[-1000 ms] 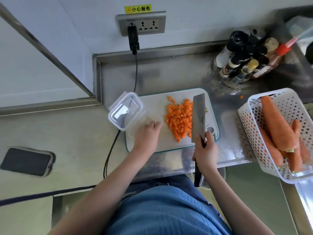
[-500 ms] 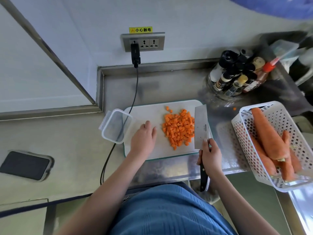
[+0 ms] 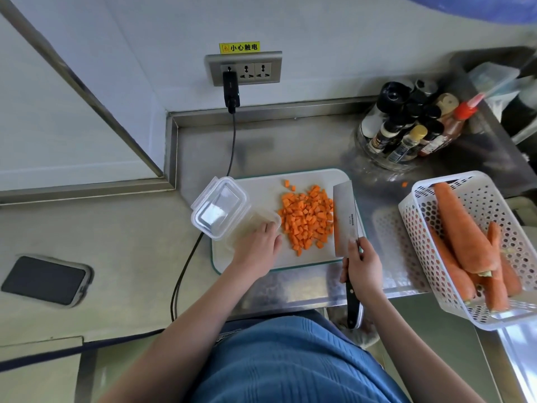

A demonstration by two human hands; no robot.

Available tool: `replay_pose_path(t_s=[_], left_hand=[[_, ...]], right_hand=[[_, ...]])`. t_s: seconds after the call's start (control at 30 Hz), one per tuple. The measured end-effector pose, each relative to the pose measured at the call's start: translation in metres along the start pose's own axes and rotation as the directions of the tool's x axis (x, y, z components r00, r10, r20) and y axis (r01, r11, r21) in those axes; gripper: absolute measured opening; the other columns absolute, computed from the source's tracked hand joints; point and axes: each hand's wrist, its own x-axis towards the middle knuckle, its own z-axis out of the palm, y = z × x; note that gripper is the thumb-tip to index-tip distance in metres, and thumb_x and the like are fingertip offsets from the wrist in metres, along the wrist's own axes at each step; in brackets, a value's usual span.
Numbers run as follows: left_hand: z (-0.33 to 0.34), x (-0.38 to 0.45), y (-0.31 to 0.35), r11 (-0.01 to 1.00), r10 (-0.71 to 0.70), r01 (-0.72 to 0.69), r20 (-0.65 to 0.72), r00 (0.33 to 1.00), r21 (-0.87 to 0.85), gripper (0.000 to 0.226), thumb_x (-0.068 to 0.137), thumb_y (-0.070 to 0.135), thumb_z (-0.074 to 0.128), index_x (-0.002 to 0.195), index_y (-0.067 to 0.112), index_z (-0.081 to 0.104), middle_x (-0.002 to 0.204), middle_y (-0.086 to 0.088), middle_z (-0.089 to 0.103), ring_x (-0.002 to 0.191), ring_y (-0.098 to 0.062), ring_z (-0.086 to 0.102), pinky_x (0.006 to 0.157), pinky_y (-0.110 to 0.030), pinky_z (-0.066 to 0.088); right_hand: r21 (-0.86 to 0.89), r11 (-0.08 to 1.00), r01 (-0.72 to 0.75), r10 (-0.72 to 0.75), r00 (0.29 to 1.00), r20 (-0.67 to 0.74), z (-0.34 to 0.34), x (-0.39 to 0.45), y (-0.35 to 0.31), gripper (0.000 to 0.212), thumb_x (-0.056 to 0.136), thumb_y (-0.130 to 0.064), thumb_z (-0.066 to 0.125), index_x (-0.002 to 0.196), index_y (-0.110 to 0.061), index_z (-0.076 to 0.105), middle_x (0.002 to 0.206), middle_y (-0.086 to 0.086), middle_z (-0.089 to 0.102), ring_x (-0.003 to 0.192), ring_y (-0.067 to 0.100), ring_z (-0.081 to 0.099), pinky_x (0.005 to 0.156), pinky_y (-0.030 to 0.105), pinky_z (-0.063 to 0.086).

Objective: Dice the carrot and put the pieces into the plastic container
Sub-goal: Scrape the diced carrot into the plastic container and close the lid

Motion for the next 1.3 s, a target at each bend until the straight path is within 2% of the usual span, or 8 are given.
replay_pose_path(t_s=[0.2,0.37,0.57,0.73,0.83,0.93,1.1,1.3], left_hand=[[-0.007,0.008,0.0,0.979,-0.001,-0.064,-0.317,0.949,-0.194,0.023,0.079,0.007,0.066,0.095,0.003,0.05,0.082,-0.014,0.057,0.063,-0.028,0.059,0.046,-0.023,0.032],[-0.01,0.027,-0.002,0.966,0.039,-0.132,-0.376,0.926,-0.223,0.026,0.089,0.027,0.044,0.094,0.003,0.051,0.087,-0.013,0.053,0.077,-0.03,0.053,0.062,-0.037,0.045],[-0.019,0.037,-0.009,0.899,-0.104,-0.095,-0.419,0.902,-0.429,0.011,0.09,0.007,0.049,0.096,-0.001,0.052,0.087,-0.013,0.057,0.078,-0.028,0.054,0.064,-0.035,0.045],[-0.028,0.047,-0.01,0.972,-0.025,-0.109,-0.555,0.831,-0.206,0.009,0.082,0.011,0.047,0.082,0.004,0.053,0.079,-0.01,0.051,0.073,-0.028,0.048,0.064,-0.036,0.04],[-0.032,0.052,0.0,0.992,0.053,-0.107,-0.551,0.833,-0.066,0.007,0.081,0.014,0.049,0.079,0.009,0.055,0.075,-0.003,0.054,0.074,-0.027,0.051,0.066,-0.035,0.034],[-0.036,0.057,0.012,0.99,0.022,-0.1,-0.573,0.819,-0.104,0.006,0.08,0.012,0.052,0.081,0.011,0.057,0.078,-0.002,0.058,0.078,-0.025,0.051,0.069,-0.032,0.033],[-0.034,0.055,0.036,0.947,0.164,-0.282,-0.527,0.834,-0.152,0.018,0.08,0.01,0.046,0.09,0.007,0.062,0.086,-0.006,0.061,0.086,-0.024,0.055,0.077,-0.032,0.043],[-0.006,0.051,0.046,0.956,0.162,-0.211,-0.233,0.959,-0.204,0.028,0.074,0.004,0.061,0.102,0.002,0.062,0.102,-0.012,0.062,0.101,-0.031,0.059,0.076,-0.043,0.053]], right_hand=[[0.031,0.999,-0.036,0.035,0.999,0.023,-0.002,0.006,0.001,0.031,0.102,-0.028,0.039,0.084,-0.003,0.043,0.06,0.013,0.052,0.036,0.019,0.048,0.038,0.028,0.041],[0.095,0.993,-0.068,0.064,0.997,0.051,-0.004,0.008,-0.003,0.032,0.103,-0.026,0.038,0.09,0.003,0.043,0.06,0.009,0.049,0.032,0.013,0.046,0.041,0.032,0.043],[0.119,0.989,-0.092,0.091,0.996,0.015,-0.007,0.013,-0.004,0.035,0.103,-0.029,0.038,0.092,0.003,0.044,0.062,0.009,0.05,0.034,0.015,0.046,0.04,0.031,0.042],[0.107,0.991,-0.086,0.085,0.996,0.008,-0.009,0.018,-0.004,0.032,0.102,-0.029,0.039,0.088,-0.002,0.047,0.06,0.009,0.051,0.034,0.016,0.046,0.049,0.041,0.047],[0.103,0.99,-0.095,0.095,0.995,0.005,-0.008,0.02,-0.004,0.03,0.103,-0.028,0.038,0.088,-0.004,0.048,0.059,0.009,0.051,0.034,0.017,0.046,0.05,0.042,0.048],[0.126,0.987,-0.104,0.105,0.994,0.003,-0.008,0.022,-0.005,0.029,0.103,-0.028,0.037,0.083,-0.01,0.048,0.058,0.01,0.048,0.035,0.018,0.043,0.047,0.036,0.045],[0.104,0.992,-0.072,0.08,0.994,-0.078,-0.015,0.03,-0.009,0.031,0.102,-0.026,0.037,0.076,-0.011,0.04,0.06,0.014,0.047,0.041,0.025,0.045,0.035,0.022,0.036],[-0.013,1.0,-0.003,0.002,0.998,-0.07,-0.032,0.037,-0.011,0.031,0.101,-0.025,0.04,0.071,-0.017,0.045,0.064,0.007,0.05,0.043,0.021,0.045,0.033,0.022,0.037]])
